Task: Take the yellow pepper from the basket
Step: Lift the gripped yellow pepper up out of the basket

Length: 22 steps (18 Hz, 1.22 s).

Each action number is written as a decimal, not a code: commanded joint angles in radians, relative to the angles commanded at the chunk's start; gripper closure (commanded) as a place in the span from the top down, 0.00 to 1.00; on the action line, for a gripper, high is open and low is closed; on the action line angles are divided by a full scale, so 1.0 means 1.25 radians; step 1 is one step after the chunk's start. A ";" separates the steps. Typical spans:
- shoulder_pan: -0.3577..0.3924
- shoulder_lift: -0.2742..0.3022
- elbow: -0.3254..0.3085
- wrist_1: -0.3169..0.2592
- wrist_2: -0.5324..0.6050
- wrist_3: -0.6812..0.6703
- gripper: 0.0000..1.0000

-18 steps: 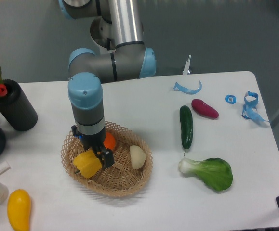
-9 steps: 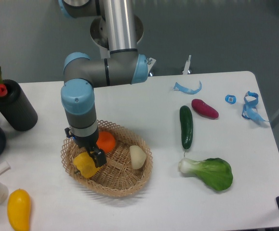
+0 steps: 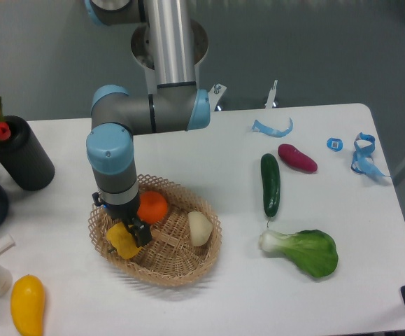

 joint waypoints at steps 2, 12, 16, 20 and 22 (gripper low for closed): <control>0.000 0.001 0.004 0.000 0.001 0.000 0.46; 0.029 0.070 0.061 -0.001 -0.045 -0.001 0.11; 0.087 0.128 0.096 0.000 -0.156 -0.054 0.11; 0.113 0.133 0.167 0.000 -0.183 -0.130 0.11; 0.119 0.130 0.197 0.000 -0.185 -0.173 0.11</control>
